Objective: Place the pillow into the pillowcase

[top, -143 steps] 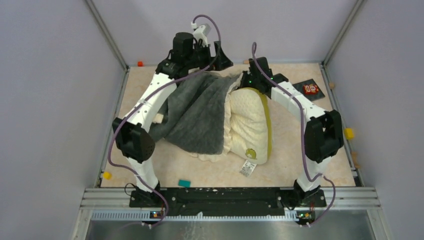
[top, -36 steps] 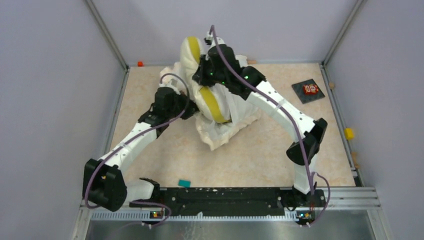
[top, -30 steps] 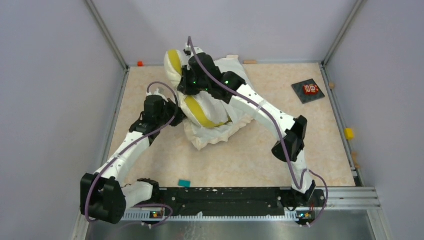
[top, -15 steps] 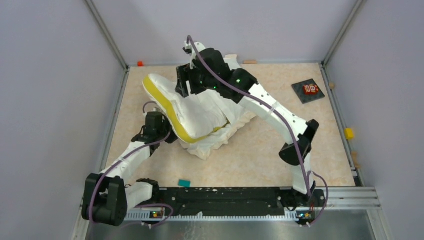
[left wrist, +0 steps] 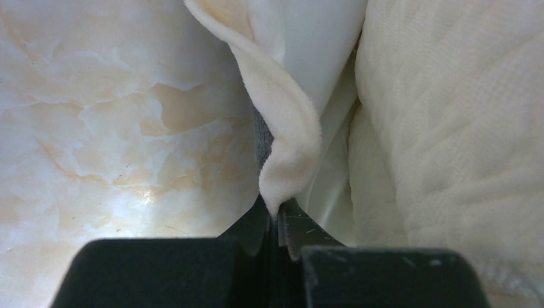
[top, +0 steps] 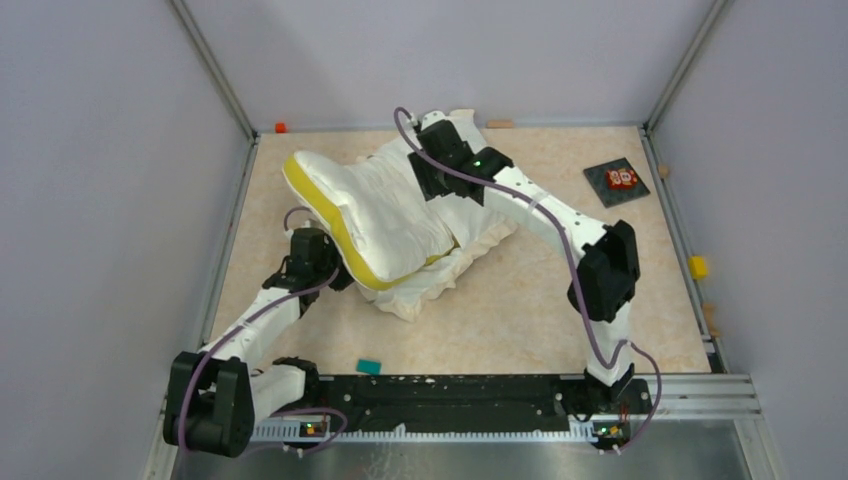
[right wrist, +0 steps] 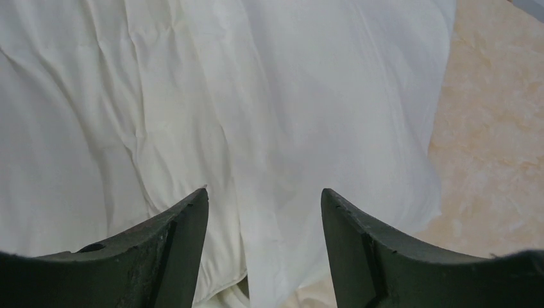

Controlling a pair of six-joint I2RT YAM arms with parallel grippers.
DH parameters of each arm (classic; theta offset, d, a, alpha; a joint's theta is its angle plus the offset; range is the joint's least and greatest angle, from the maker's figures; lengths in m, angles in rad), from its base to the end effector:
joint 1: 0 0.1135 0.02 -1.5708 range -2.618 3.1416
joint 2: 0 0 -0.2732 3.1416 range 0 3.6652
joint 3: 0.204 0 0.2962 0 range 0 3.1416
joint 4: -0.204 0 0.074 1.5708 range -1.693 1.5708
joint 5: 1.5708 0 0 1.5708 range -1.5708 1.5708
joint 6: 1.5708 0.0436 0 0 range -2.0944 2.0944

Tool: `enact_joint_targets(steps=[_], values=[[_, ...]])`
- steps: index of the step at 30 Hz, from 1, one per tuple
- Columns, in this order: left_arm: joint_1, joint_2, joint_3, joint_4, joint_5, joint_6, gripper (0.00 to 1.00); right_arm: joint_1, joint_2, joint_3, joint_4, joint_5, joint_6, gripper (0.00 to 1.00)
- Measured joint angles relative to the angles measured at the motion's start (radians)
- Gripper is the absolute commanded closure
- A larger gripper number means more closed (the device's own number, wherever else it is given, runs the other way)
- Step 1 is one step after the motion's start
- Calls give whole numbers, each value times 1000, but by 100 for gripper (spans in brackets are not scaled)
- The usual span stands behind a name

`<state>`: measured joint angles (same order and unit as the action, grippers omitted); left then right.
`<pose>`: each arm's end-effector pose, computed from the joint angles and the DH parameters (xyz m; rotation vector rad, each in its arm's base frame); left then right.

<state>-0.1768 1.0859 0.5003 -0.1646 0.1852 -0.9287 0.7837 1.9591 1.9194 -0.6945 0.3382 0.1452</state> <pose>0.2477 -0.0524 0.1652 -0.8014 2.2978 -0.7475 0.3652 0.3435 0.3377 -0.5442 2.1905 0.1046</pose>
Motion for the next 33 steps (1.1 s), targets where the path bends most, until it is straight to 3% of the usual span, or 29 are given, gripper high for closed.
enact_joint_targets(steps=[4,11,13,17,21,22,33], values=[[0,-6,0,0,0,5,100,4,119,55,34,10,-58,29],[0,-13,5,-7,5,20,100,4,331,251,71,47,-110,30],[0,-13,16,-19,7,27,100,0,367,283,74,63,-117,36],[0,-17,50,-41,7,50,100,-12,386,290,81,80,-116,58],[0,-34,84,-64,2,85,100,-30,386,291,85,105,-101,95],[0,-37,95,-74,-1,95,100,-35,386,296,79,110,-93,100],[0,-83,312,-190,-21,224,100,-48,311,420,-6,50,-38,100]])
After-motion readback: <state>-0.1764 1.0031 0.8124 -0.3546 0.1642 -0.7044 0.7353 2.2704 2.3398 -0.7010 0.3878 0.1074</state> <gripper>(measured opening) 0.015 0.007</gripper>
